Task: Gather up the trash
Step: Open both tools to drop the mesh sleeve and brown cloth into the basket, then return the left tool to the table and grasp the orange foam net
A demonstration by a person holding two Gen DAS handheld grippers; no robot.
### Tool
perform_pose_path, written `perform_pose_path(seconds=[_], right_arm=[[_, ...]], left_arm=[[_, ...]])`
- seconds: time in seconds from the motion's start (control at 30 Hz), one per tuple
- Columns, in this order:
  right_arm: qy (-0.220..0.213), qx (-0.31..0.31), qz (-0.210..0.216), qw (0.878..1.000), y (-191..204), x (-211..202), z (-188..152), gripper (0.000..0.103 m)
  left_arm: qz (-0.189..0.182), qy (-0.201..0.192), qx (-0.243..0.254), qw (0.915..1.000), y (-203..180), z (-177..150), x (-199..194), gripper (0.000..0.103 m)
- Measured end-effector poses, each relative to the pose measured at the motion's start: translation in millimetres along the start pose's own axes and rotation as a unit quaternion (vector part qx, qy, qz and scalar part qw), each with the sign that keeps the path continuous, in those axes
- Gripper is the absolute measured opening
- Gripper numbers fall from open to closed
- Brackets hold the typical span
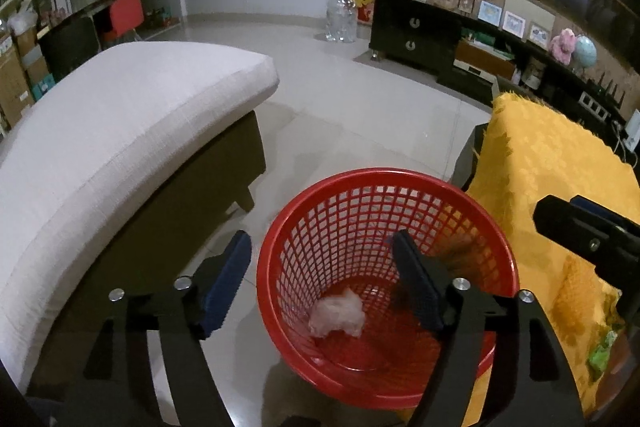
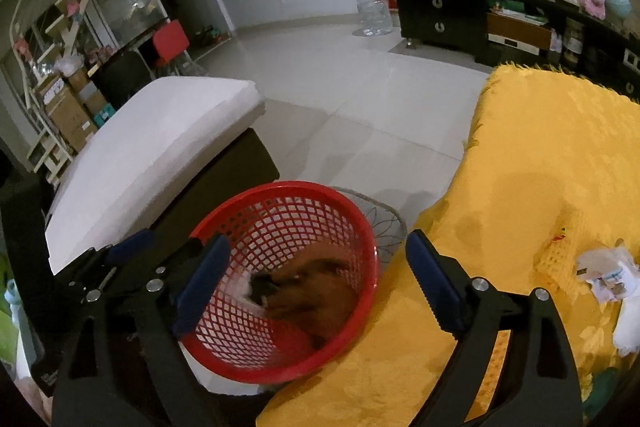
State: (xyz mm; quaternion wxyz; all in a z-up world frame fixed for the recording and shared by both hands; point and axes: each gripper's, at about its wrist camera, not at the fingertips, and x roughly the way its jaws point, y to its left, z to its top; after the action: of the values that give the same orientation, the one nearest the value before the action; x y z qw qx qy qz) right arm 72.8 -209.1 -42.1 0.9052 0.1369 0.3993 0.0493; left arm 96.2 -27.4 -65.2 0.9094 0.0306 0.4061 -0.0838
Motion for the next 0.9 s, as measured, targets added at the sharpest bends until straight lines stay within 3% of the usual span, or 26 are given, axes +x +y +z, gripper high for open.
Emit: perform_pose_path(seconds=[0.3, 0.53, 0.9], right_arm=[[-0.044, -0.002, -0.035, 0.998, -12.1, -31.7, 2.9, 0.087], [-0.077, -0.008, -0.086, 0.993, -30.8, -66.2, -3.3, 0.087], [-0.124, 0.035, -0.185, 0.974, -97.5, -140.4, -29.8, 0.087]], left_arm=[[-0.013, -0.027, -0.014, 0.9994, 2.5, 4.6, -13.9, 0.078], [-0.026, -0.043, -0.012, 0.9987, -1.6, 4.5, -23.2, 0.079], [-0.063, -0.054, 0.021, 0.9963, -41.2, 0.4, -38.1, 0.079]])
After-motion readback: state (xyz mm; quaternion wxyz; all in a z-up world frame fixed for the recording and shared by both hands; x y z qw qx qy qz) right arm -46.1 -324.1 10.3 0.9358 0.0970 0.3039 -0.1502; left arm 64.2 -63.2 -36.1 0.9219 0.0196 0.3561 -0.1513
